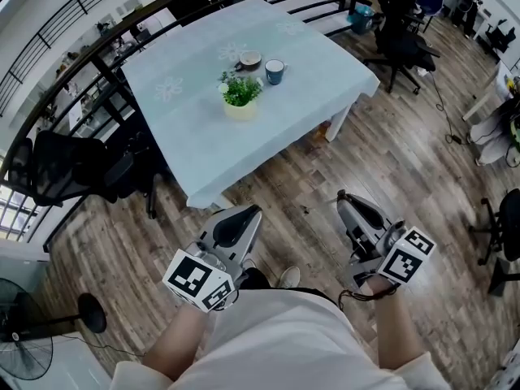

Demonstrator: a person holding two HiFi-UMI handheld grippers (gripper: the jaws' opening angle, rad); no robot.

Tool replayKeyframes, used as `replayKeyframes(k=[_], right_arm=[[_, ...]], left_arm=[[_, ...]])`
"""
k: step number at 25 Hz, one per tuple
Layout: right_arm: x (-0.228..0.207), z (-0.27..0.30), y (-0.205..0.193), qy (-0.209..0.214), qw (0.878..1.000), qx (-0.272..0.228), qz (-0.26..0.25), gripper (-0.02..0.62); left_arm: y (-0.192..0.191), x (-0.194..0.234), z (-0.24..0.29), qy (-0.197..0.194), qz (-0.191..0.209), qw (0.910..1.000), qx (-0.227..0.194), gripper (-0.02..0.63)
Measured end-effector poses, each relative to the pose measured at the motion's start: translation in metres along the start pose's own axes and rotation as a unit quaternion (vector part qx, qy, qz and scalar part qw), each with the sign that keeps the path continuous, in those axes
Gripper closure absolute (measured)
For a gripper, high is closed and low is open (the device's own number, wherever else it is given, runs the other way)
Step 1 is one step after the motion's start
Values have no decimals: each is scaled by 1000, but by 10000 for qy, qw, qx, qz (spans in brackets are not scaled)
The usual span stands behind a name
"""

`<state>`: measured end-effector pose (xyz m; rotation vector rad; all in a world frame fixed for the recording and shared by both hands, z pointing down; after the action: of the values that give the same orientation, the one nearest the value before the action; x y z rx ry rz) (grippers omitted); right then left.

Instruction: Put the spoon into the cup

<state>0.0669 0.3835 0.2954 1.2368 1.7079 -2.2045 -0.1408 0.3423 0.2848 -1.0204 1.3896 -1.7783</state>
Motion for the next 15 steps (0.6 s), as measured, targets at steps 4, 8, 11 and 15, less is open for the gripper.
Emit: replayKeyframes(k=[4,8,11,15], right_arm=[[-12,-4,3,-21,10000,34,30,539],[-24,-4,6,-43,9999,70,61,540],[-33,1,11,-73,9999,92,68,539],[-51,8,18,-96,9999,109,77,540]], left_arm=[[-1,-2,7,70,-12,10000,20,571],[-2,4,15,139,-5,9999,51,571],[-1,12,22,176,-5,9998,58,571],[-3,26,39,198,-37,9998,70,571]])
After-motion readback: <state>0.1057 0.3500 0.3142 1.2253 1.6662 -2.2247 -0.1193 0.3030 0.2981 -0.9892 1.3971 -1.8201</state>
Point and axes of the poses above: the fingertips, and each gripper's own axes: z forward along the fingers, x to its left, y out of its top, the point moved 4 cm from there along -z, backward along the fingers, and after that the axes turned 1 degree about z, right-handed, at the moved point
